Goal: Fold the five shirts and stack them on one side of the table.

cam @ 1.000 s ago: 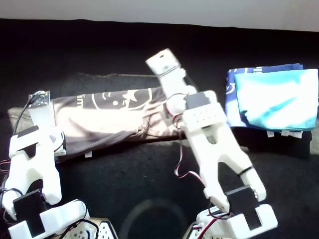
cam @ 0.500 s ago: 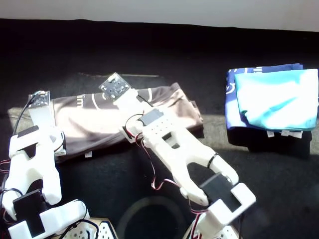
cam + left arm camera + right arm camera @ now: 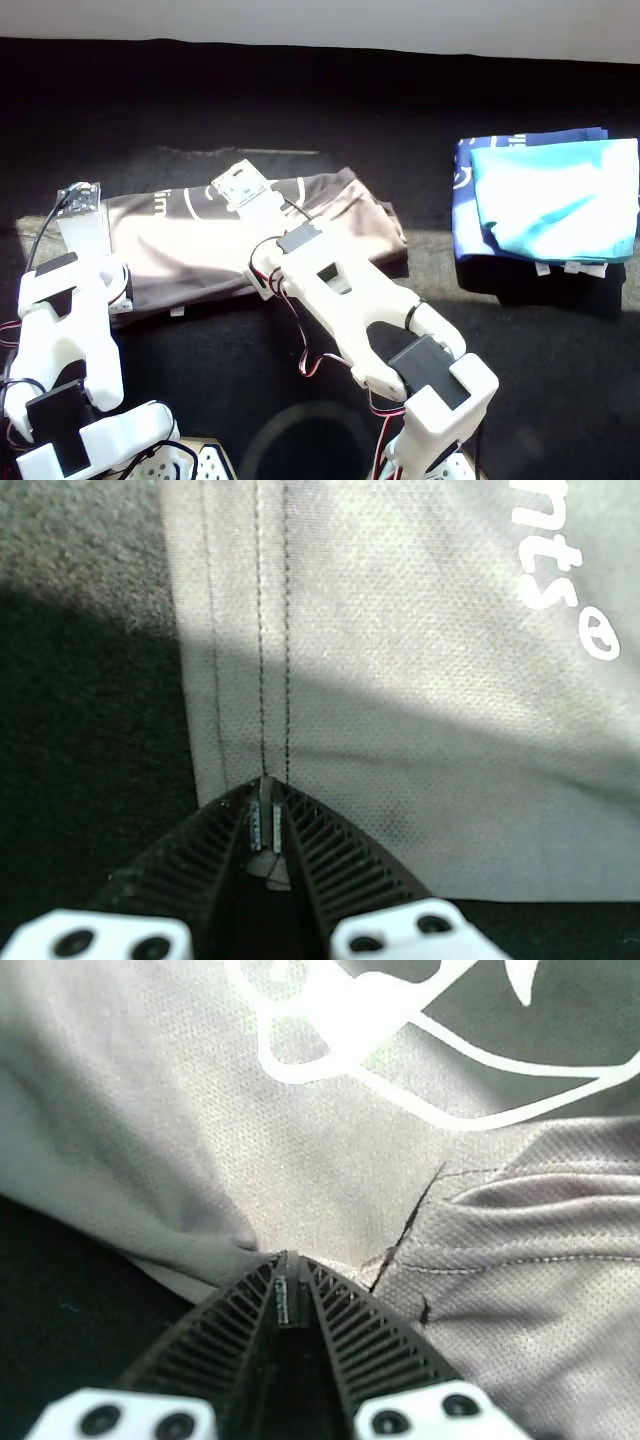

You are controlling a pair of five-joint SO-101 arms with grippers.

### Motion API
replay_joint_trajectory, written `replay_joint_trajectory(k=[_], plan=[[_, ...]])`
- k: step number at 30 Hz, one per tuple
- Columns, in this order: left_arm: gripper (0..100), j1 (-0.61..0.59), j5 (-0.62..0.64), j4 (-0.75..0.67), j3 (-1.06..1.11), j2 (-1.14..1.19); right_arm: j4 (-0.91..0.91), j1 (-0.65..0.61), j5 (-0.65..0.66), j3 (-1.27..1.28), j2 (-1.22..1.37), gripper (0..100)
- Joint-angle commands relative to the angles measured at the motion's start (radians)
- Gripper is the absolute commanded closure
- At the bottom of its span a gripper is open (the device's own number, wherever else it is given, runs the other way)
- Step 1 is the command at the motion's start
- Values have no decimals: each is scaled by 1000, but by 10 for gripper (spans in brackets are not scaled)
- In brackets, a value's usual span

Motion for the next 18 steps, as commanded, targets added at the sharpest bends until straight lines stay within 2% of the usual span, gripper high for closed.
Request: replay_joint_trajectory(k=[1, 14, 18], plan=[[991, -12, 6, -23, 2, 5, 56, -4, -2, -4, -5, 992], [991, -12, 6, -23, 2, 5, 96, -18, -8, -186, -91, 992], [991, -12, 6, -23, 2, 5, 94, -41, -8, -217, -33, 992]])
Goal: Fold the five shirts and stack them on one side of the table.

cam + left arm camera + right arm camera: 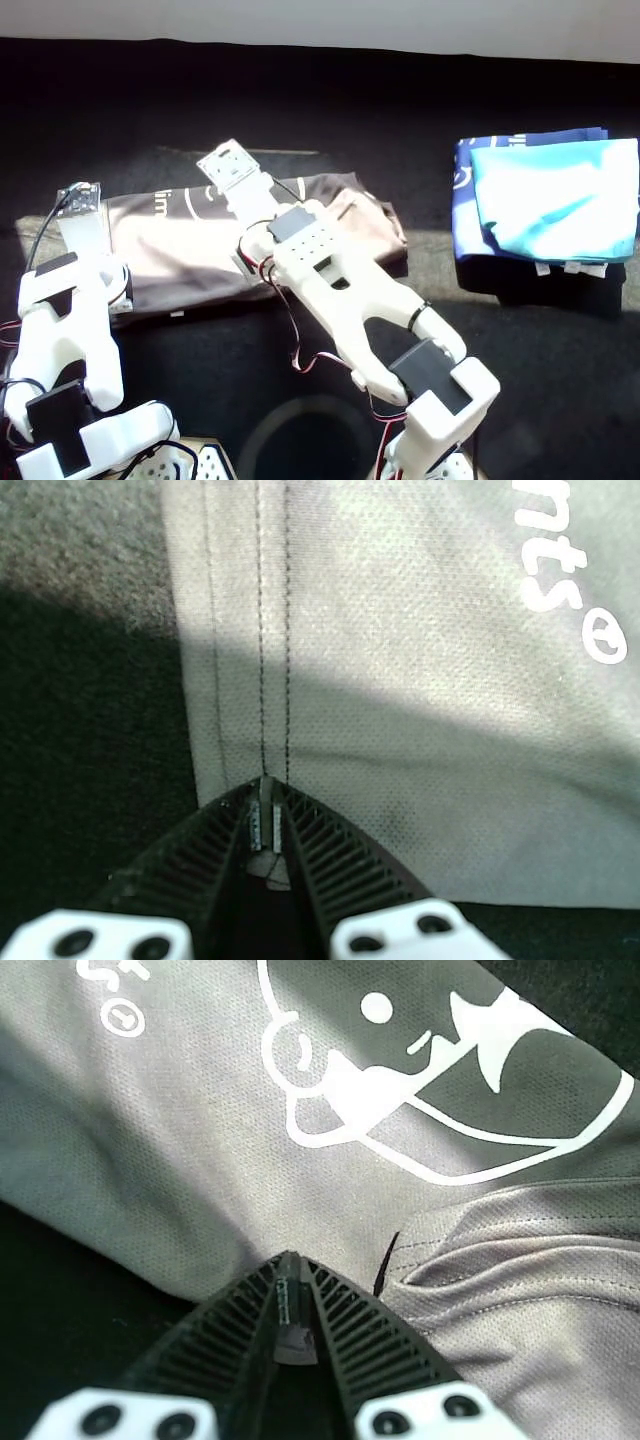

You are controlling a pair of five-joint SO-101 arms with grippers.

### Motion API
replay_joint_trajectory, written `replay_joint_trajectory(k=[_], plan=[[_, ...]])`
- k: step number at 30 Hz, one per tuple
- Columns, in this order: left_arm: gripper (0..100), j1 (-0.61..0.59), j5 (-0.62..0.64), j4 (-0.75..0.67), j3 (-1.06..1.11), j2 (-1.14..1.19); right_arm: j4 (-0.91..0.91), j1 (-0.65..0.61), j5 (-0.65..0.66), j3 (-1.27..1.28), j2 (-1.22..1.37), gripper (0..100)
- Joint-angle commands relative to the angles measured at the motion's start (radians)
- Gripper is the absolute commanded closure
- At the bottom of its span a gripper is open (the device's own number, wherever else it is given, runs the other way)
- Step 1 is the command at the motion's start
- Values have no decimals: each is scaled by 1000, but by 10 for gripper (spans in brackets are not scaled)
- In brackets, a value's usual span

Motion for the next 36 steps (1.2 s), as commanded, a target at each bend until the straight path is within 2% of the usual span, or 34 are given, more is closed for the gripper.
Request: replay_joint_trajectory(k=[1, 10, 17, 21, 26, 33, 36], plan=[[991, -12, 6, -23, 2, 5, -1, -25, -8, -54, 12, 992], [991, -12, 6, -23, 2, 5, 5, -136, -9, -36, 82, 992], [991, -12, 6, -23, 2, 5, 79, -111, -8, -48, 74, 992], [991, -12, 6, -23, 2, 5, 185, -56, -9, -125, -36, 992], [991, -12, 6, -23, 2, 5, 269, 50, -8, -124, -305, 992], [991, -12, 6, -23, 2, 5, 283, 275, 0, 182, -642, 992], [991, -12, 6, -23, 2, 5, 206, 375, 0, 387, -743, 992]])
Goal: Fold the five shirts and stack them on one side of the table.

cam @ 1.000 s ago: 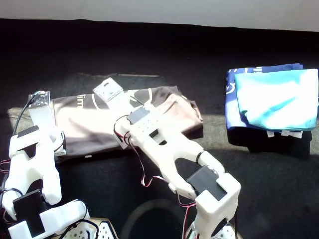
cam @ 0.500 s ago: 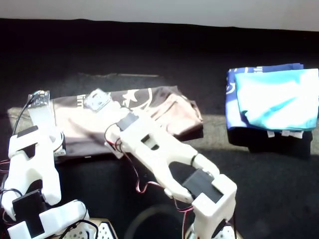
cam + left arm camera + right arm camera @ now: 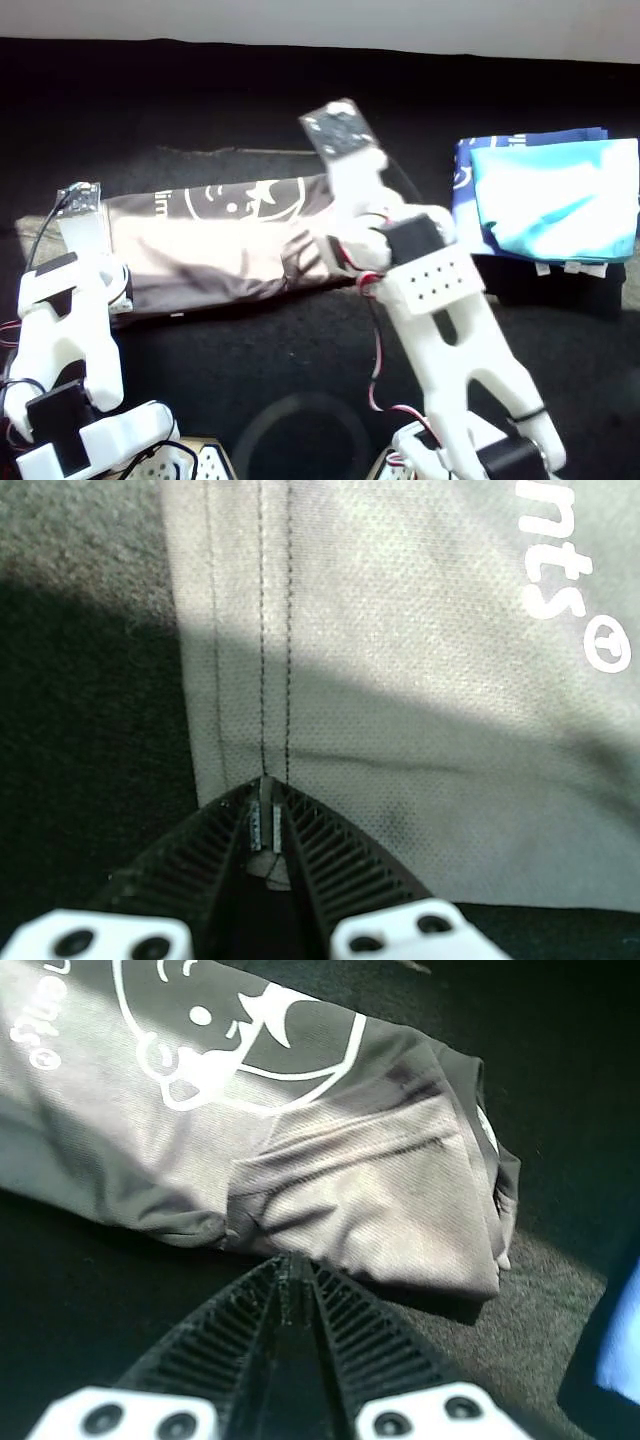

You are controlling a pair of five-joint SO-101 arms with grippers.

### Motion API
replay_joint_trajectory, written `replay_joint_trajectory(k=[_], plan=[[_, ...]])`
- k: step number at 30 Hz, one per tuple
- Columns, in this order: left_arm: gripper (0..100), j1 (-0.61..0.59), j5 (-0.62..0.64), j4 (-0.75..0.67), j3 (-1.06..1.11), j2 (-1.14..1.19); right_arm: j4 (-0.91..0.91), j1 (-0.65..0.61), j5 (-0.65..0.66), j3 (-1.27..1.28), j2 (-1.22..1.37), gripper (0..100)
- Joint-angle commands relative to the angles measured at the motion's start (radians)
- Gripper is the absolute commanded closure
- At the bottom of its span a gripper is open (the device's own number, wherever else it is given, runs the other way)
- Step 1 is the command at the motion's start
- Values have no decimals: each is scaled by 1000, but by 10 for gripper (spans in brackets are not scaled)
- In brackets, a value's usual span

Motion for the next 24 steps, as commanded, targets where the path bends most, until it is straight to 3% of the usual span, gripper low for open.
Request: replay_joint_trajectory(k=[1, 9, 14, 21, 24], plan=[[991, -12, 6, -23, 2, 5, -96, 120, 0, 236, -150, 992], [991, -12, 6, -23, 2, 7, -478, 303, 0, 842, -433, 992], [991, -12, 6, -23, 2, 7, -621, 325, -8, 1145, -608, 992], [991, -4, 8, -18, -4, -4, -633, 321, -3, 1245, -762, 992], [991, -13, 14, 97, -50, -38, -633, 320, -3, 1251, -766, 992]])
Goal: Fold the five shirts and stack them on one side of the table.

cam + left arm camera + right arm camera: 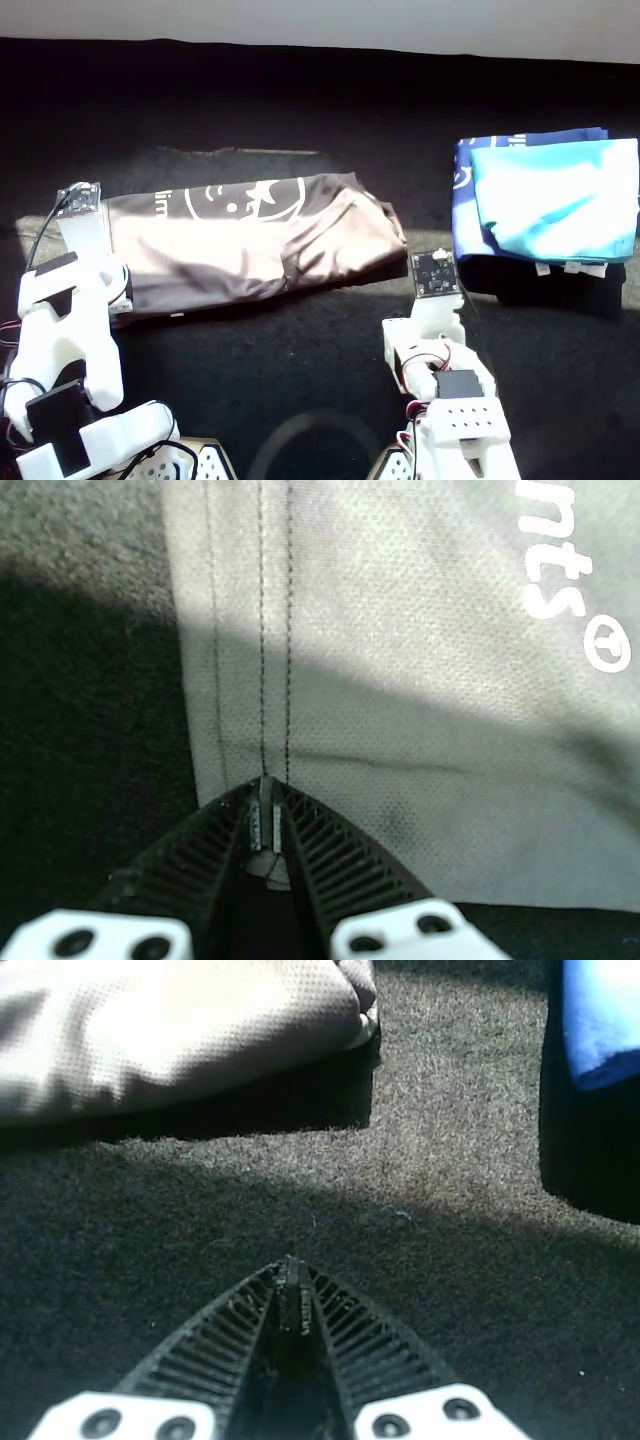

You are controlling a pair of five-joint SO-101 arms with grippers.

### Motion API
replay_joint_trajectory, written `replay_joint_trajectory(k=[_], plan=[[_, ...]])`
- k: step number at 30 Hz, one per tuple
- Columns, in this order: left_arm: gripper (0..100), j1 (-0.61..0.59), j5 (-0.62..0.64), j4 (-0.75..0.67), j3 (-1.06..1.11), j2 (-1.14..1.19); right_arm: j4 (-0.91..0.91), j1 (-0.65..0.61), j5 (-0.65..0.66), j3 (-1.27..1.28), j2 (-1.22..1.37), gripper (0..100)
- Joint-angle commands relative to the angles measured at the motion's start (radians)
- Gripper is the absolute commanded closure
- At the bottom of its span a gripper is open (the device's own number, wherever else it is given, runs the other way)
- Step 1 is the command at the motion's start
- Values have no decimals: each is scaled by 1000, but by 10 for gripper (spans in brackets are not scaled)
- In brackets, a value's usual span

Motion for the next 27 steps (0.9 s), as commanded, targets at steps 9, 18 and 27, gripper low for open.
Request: replay_joint_trajectory(k=[9, 18, 27], plan=[[981, -12, 203, 545, -432, -255, -15, 7, 0, 8, -22, 992], [766, -12, 250, 499, -604, 162, -15, 7, 0, 10, -22, 992], [782, -51, 347, 500, -860, 476, -15, -44, 51, 12, -22, 992]])
